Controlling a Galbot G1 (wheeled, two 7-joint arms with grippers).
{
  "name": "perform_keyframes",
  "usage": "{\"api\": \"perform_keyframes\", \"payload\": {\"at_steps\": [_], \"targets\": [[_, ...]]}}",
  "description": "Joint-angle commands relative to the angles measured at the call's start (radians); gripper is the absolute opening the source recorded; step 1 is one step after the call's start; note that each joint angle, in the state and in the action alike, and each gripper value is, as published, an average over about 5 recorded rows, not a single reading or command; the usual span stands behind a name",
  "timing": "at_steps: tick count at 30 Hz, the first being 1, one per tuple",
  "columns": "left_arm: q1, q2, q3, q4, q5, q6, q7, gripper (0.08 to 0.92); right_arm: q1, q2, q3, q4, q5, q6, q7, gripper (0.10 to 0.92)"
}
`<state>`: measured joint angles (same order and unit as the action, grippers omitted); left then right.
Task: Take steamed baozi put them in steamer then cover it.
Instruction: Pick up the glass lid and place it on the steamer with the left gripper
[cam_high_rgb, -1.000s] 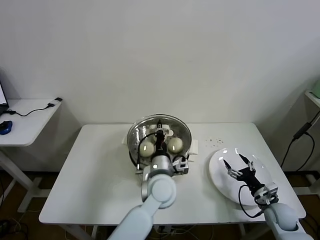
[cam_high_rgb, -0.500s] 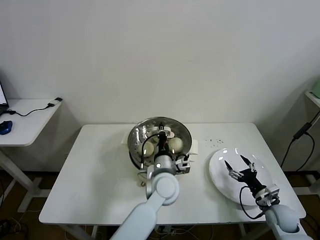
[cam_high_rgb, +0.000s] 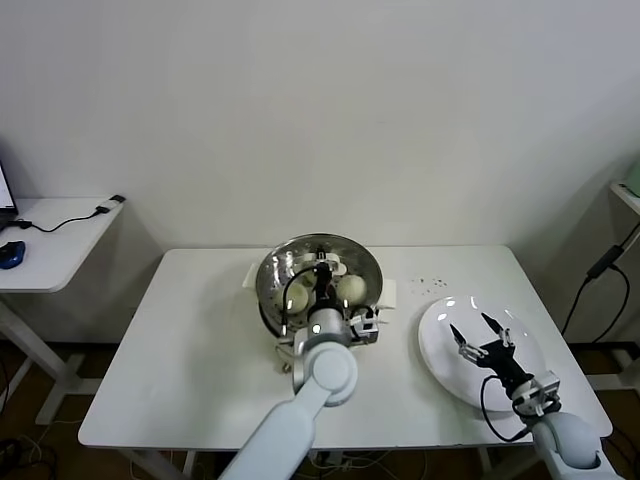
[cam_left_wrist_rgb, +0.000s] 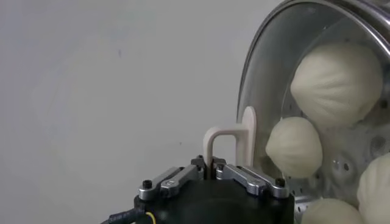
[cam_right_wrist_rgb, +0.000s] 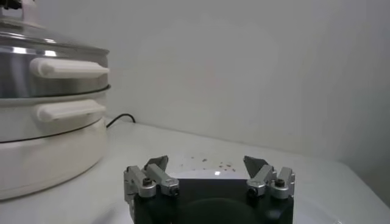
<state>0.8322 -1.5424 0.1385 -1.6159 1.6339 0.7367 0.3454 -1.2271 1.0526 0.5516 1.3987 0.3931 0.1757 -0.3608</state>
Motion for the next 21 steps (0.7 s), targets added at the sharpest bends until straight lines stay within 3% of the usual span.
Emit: {"api": "perform_keyframes", "payload": {"at_steps": [1, 21], "targets": [[0.002, -0.001, -0.002, 0.013, -0.016, 0.041, -0.014, 0.146, 0.001, 0.004, 0.002, -0.001, -0.004, 0.001, -0.003, 0.823], [0.014, 0.028, 0.000, -0.032, -0.026, 0.048, 0.000, 0.173, 0.005, 0.004, 0.003, -0.007, -0.017, 0.003, -0.005, 0.823]]}}
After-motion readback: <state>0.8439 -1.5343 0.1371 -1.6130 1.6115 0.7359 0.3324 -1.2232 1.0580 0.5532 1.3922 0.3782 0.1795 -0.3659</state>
